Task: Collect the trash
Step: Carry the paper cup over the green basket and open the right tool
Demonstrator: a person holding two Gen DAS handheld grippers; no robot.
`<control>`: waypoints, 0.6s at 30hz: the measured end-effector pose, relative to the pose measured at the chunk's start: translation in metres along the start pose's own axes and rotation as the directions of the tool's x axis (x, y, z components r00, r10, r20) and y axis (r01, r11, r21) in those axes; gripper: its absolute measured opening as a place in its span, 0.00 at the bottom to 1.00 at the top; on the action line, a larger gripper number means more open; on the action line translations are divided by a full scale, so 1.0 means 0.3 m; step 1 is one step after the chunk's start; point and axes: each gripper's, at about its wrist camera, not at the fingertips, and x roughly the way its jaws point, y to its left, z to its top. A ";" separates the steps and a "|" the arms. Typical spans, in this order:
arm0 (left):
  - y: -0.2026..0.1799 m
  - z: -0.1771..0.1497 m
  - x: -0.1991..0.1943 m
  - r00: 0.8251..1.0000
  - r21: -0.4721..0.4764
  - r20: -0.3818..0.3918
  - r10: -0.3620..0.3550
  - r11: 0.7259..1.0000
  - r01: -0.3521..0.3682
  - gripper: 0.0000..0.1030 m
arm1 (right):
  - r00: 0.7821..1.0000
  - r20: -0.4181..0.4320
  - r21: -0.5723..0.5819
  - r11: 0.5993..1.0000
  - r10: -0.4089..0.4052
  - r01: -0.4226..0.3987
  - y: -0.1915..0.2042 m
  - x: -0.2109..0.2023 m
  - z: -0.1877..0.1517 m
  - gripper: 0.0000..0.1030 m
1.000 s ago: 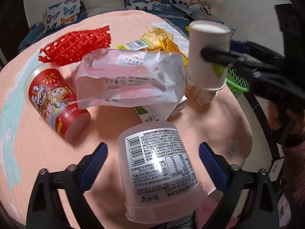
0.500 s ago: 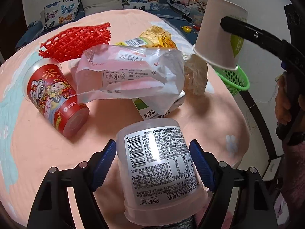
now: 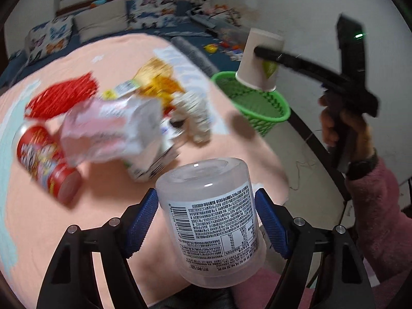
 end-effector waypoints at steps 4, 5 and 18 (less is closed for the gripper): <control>-0.043 0.062 0.011 0.999 0.021 0.013 -0.033 0.999 0.033 0.72 | 0.993 -0.036 0.055 0.992 -0.114 0.115 -0.134 0.038 -0.041 0.58; -0.053 0.081 0.015 0.999 0.028 0.017 -0.041 0.999 0.040 0.72 | 0.990 -0.044 0.066 0.989 -0.132 0.135 -0.160 0.050 -0.050 0.58; -0.111 0.325 0.070 0.998 0.073 0.047 -0.031 0.997 0.027 0.71 | 0.942 -0.292 0.221 0.947 -0.165 0.235 -0.459 0.345 -0.220 0.59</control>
